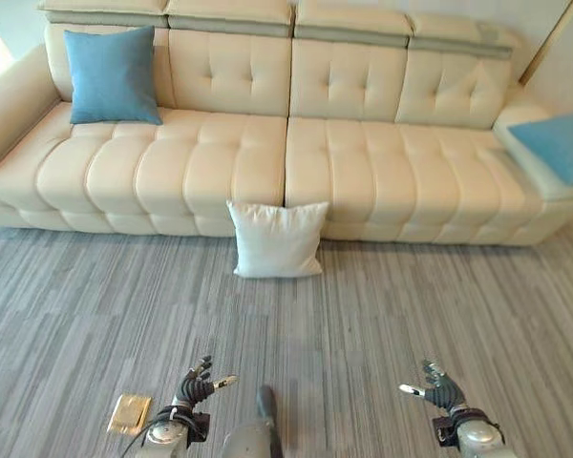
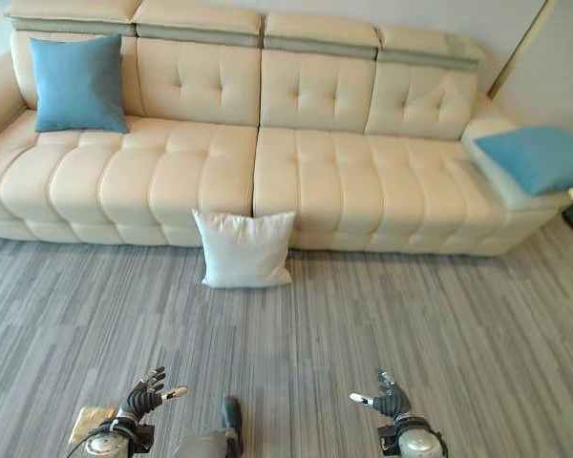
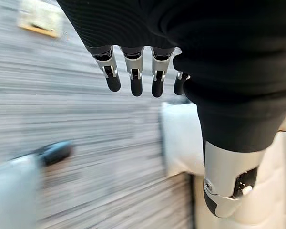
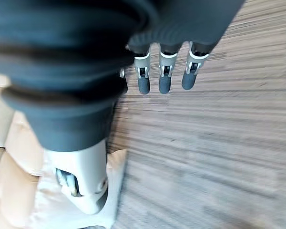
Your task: Pick up all the scattered cushions and arrange them neatly on the sofa.
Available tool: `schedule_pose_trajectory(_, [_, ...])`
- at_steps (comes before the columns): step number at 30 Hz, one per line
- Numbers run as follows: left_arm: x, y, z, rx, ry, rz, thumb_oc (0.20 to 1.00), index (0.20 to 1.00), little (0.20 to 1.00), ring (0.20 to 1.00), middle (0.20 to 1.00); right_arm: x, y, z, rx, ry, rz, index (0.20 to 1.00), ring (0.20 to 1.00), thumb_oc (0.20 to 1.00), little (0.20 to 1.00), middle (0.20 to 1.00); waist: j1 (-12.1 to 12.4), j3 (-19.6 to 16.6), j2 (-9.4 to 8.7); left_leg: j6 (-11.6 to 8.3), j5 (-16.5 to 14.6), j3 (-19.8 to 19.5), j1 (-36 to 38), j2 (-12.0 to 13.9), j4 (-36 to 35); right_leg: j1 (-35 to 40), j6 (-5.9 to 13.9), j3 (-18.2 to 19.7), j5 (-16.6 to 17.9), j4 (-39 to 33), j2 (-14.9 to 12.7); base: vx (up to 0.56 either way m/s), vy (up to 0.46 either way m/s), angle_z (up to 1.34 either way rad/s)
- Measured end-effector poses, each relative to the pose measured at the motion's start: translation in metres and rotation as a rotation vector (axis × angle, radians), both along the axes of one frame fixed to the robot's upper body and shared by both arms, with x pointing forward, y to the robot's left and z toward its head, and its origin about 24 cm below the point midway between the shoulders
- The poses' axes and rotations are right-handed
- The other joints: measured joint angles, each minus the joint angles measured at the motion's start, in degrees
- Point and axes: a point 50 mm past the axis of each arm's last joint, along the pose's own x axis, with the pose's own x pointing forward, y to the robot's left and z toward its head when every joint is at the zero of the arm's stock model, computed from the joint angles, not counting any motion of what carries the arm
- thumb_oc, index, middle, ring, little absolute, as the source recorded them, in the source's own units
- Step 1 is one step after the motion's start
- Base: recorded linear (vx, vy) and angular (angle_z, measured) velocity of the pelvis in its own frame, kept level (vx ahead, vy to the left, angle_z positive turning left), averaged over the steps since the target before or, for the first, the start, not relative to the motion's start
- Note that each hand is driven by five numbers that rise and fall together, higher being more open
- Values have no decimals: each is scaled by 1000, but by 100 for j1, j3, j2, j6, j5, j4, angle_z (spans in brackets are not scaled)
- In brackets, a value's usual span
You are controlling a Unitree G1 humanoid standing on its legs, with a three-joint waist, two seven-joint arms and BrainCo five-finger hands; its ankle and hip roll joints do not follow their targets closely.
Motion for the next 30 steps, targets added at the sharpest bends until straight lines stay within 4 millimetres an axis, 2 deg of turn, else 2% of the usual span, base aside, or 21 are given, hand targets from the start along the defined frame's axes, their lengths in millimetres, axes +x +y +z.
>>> schedule_pose_trajectory(1, [8, -4, 2, 10, -9, -25, 1000, 1000, 1000, 1000, 1000, 9, 6, 4, 16, -30, 17, 1000, 1000, 1000, 1000, 1000, -11, 84, 54, 68, -134, -53, 264, -87, -59, -518, -106, -355, -94, 571, -288, 504, 210, 22])
schedule_pose_trajectory(2, [16, -13, 4, -7, -29, -45, 1000, 1000, 1000, 1000, 1000, 14, 9, 8, 25, -54, 25, 1000, 1000, 1000, 1000, 1000, -45, 270, 356, -65, -36, -155, 702, 8, -316, -714, -194, -567, -506, 181, -146, 693, 184, 63])
schedule_pose_trajectory(3, [22, -18, 6, -20, -49, -50, 1000, 1000, 1000, 1000, 1000, 19, 12, 12, 31, -76, 35, 1000, 1000, 1000, 1000, 1000, -163, 349, 521, -268, 41, -367, 975, 66, -472, -838, -189, -657, -594, -476, 114, 501, 100, 76])
schedule_pose_trajectory(5, [25, -21, 10, -30, -77, -58, 1000, 1000, 1000, 1000, 1000, 19, 11, 13, 31, -90, 41, 1000, 1000, 1000, 1000, 1000, -309, 355, 664, -539, -43, -436, 1199, 62, -640, -1110, -135, -821, -606, -1510, 244, 397, 45, 97])
schedule_pose_trajectory(7, [27, -18, 13, -20, -89, -60, 1000, 1000, 1000, 1000, 1000, 16, 6, 12, 17, -76, 37, 1000, 1000, 1000, 1000, 1000, -367, 376, 571, -636, -159, -390, 1608, -142, -914, -1508, -177, -1140, -449, -2873, 245, 489, 1, 93])
schedule_pose_trajectory(9, [13, -15, 4, -17, -33, -45, 1000, 1000, 1000, 1000, 1000, 13, -2, 10, 7, -58, 4, 1000, 1000, 1000, 1000, 1000, -429, 416, 562, -732, -258, -382, 2016, -221, -1000, -1712, -276, -1286, 30, -4121, 523, 681, -70, 84])
schedule_pose_trajectory(11, [5, -15, 0, -16, -11, -44, 1000, 1000, 1000, 1000, 1000, 11, -10, 8, -12, -35, -23, 1000, 1000, 1000, 1000, 1000, -452, 413, 533, -992, -421, -400, 2383, -243, -964, -1663, -346, -1771, 201, -4655, 622, 589, -114, 81])
schedule_pose_trajectory(12, [4, -15, -1, -8, -6, -52, 1000, 1000, 1000, 1000, 1000, 10, -12, 7, -13, -30, -30, 1000, 1000, 1000, 1000, 1000, -447, 411, 485, -991, -422, -421, 2505, -290, -964, -1647, -457, -1843, 268, -4668, 629, 361, -92, 72])
schedule_pose_trajectory(13, [-4, -15, -4, -6, 14, -55, 1000, 1000, 1000, 1000, 1000, 6, -15, 5, -17, -16, -45, 1000, 1000, 1000, 1000, 1000, -443, 386, 403, -1001, -429, -447, 2795, -392, -959, -1466, -736, -1854, 420, -4679, 644, 445, -179, 78])
schedule_pose_trajectory(14, [-21, -17, -12, -21, 58, -43, 1000, 1000, 1000, 1000, 1000, -5, -22, 2, -25, 10, -66, 1000, 1000, 1000, 1000, 1000, -466, 217, 172, -1186, -641, -576, 3103, -609, -597, -1089, -1230, -1553, 997, -4763, 605, 539, -272, 68])
schedule_pose_trajectory(15, [-25, -23, -16, -43, 70, -40, 1000, 1000, 1000, 1000, 1000, -7, -28, 2, -43, 24, -70, 1000, 1000, 1000, 1000, 1000, -389, 192, 343, -1424, -810, -542, 2955, -443, 124, -909, -1316, -1481, 1254, -4681, 698, 406, -332, 41])
schedule_pose_trajectory(16, [-27, -25, -17, -51, 75, -40, 1000, 1000, 1000, 1000, 1000, -7, -28, 1, -43, 29, -69, 1000, 1000, 1000, 1000, 1000, -330, 159, 402, -1468, -776, -551, 2739, -375, 698, -781, -1302, -1494, 1165, -4751, 782, 297, -333, 4])
schedule_pose_trajectory(17, [-26, -28, -17, -59, 71, -42, 1000, 1000, 1000, 1000, 1000, -3, -28, 3, -48, 14, -59, 1000, 1000, 1000, 1000, 1000, -322, 144, 433, -1555, -763, -581, 2011, -239, 2093, -647, -1383, -1357, 1319, -4922, 836, 209, -238, -8])
schedule_pose_trajectory(19, [-19, -26, -14, -51, 52, -48, 1000, 1000, 1000, 1000, 1000, 13, -27, 12, -53, -33, -41, 1000, 1000, 1000, 1000, 1000, -250, 163, 478, -1469, -854, -215, 1094, 262, 3527, -442, -1462, -1201, 1337, -5209, 1037, 213, -81, -36])
schedule_pose_trajectory(21, [-17, -21, -12, -39, 51, -50, 1000, 1000, 1000, 1000, 1000, 22, -25, 17, -51, -66, -30, 1000, 1000, 1000, 1000, 1000, -250, 195, 376, -1473, -1067, -248, 847, 399, 3264, -200, -1498, -1009, 1300, -5388, 1114, 220, 4, -64])
schedule_pose_trajectory(22, [-17, -20, -11, -33, 49, -53, 1000, 1000, 1000, 1000, 1000, 27, -24, 21, -53, -93, -25, 1000, 1000, 1000, 1000, 1000, -238, 256, 250, -1426, -1165, -375, 721, 414, 2445, 123, -1444, -719, 1233, -5609, 1148, 218, 40, -80])
schedule_pose_trajectory(25, [-8, -23, -8, -35, 28, -71, 1000, 1000, 1000, 1000, 1000, 29, -28, 26, -70, -117, -23, 1000, 1000, 1000, 1000, 1000, -336, 330, 241, -1429, -1070, -695, 379, 452, 1014, 403, -1234, -453, 1122, -5861, 1177, 129, 33, -75])
schedule_pose_trajectory(26, [-1, -24, -5, -35, 7, -78, 1000, 1000, 1000, 1000, 1000, 25, -30, 24, -75, -101, -23, 1000, 1000, 1000, 1000, 1000, -331, 368, 241, -1397, -789, -860, 322, 400, 121, 443, -1190, -343, 1089, -5857, 1193, 167, 92, -62])
schedule_pose_trajectory(28, [4, -25, -3, -37, -8, -79, 1000, 1000, 1000, 1000, 1000, 17, -36, 17, -89, -54, -39, 1000, 1000, 1000, 1000, 1000, -454, 454, 327, -1384, -172, -1188, 144, 282, -366, 642, -1094, -36, 1044, -5836, 1337, 170, 142, -111])
schedule_pose_trajectory(29, [-10, -21, -9, -40, 26, -55, 1000, 1000, 1000, 1000, 1000, 15, -35, 14, -86, -40, -40, 1000, 1000, 1000, 1000, 1000, -293, 475, 423, -1044, 225, -1358, 396, 228, -550, 759, -981, 312, 916, -5835, 1433, 109, 133, -151])
schedule_pose_trajectory(30, [-15, -20, -11, -40, 40, -50, 1000, 1000, 1000, 1000, 1000, 13, -34, 14, -85, -38, -39, 1000, 1000, 1000, 1000, 1000, -338, 481, 432, -989, 341, -1290, 536, 243, -692, 806, -934, 333, 874, -5815, 1428, 101, 113, -127])
